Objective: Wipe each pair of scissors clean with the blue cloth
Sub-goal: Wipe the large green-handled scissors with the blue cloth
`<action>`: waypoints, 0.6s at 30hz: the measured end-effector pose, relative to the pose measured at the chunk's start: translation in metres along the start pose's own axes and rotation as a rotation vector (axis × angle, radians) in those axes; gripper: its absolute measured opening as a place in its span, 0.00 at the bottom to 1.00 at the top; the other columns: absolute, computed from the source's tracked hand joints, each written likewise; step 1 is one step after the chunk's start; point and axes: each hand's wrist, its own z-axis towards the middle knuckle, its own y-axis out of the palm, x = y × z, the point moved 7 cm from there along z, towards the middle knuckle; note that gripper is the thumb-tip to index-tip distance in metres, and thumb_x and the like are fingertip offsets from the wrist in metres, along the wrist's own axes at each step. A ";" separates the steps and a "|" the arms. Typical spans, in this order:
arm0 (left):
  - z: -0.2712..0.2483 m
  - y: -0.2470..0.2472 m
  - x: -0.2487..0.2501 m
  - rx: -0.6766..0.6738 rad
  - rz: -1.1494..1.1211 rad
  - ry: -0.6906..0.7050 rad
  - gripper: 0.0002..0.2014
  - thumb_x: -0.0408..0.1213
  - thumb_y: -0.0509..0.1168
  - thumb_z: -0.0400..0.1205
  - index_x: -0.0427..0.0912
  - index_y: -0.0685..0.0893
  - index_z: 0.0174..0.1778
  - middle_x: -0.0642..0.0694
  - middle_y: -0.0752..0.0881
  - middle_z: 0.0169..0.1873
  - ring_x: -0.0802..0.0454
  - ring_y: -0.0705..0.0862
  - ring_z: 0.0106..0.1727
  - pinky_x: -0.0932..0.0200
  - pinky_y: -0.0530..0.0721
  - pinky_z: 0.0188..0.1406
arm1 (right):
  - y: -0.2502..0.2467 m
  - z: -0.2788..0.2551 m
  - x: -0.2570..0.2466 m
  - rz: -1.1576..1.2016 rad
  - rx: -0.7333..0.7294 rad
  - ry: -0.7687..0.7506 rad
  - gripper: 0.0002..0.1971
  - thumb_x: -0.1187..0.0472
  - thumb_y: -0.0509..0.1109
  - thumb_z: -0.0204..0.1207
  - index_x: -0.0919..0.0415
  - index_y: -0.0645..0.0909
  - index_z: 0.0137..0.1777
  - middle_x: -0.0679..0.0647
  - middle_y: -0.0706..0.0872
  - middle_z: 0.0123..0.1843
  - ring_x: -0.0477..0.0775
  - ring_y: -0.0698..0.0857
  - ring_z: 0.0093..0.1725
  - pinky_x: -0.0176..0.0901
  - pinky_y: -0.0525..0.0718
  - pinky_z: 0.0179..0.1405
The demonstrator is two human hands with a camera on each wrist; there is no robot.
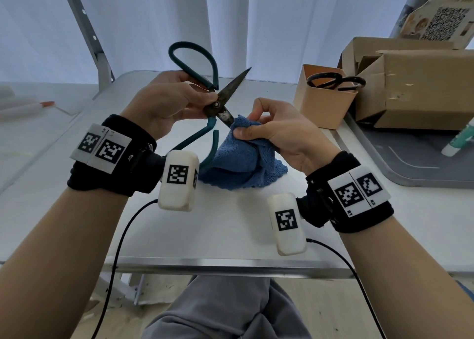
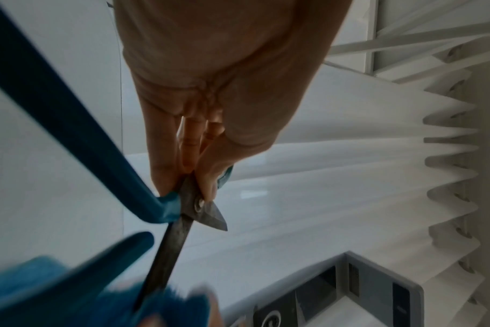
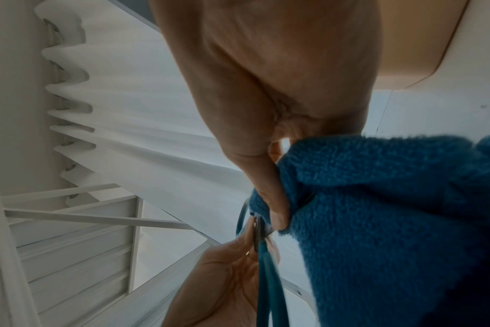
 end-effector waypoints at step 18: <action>0.002 -0.063 0.022 0.190 -0.120 0.069 0.04 0.26 0.69 0.82 0.37 0.84 0.49 0.45 0.92 0.42 0.50 0.93 0.46 0.59 0.90 0.46 | -0.039 0.018 0.032 -0.181 0.194 0.101 0.27 0.53 0.75 0.79 0.49 0.71 0.75 0.51 0.82 0.62 0.49 0.84 0.59 0.39 0.85 0.52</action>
